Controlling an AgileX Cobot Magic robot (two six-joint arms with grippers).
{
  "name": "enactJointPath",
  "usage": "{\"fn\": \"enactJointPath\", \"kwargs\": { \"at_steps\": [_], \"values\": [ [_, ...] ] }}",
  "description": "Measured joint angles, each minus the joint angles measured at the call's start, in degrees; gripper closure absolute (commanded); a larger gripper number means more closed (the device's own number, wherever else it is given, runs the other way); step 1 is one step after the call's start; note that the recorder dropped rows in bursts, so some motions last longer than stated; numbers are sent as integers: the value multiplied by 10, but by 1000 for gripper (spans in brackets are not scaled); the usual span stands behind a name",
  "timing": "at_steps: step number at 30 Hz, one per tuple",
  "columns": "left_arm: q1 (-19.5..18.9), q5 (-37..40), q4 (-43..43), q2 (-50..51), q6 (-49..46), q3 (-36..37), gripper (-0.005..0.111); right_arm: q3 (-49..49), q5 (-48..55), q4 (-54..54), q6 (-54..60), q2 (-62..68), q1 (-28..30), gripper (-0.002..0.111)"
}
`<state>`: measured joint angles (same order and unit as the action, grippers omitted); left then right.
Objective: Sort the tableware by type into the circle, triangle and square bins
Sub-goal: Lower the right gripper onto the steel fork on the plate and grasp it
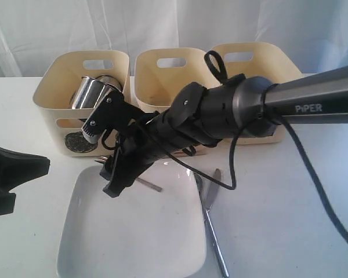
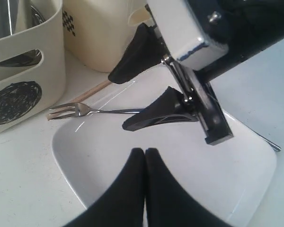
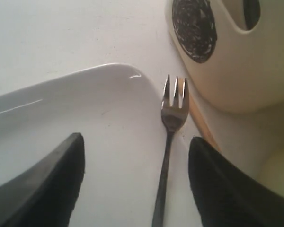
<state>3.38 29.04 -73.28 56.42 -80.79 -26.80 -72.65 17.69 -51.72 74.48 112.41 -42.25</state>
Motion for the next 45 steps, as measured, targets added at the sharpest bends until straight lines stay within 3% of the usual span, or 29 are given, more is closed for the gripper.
{"fn": "enactJointPath", "kwargs": {
  "at_steps": [25, 32, 45],
  "values": [
    [0, -4, 0, 0, 1, 0, 107, -103, -11, 4, 0, 119, 0, 48],
    [0, -4, 0, 0, 2, 0, 107, -105, -19, 4, 0, 126, 0, 60],
    [0, -4, 0, 0, 2, 0, 107, -106, -23, 4, 0, 136, 0, 60]
  ]
}}
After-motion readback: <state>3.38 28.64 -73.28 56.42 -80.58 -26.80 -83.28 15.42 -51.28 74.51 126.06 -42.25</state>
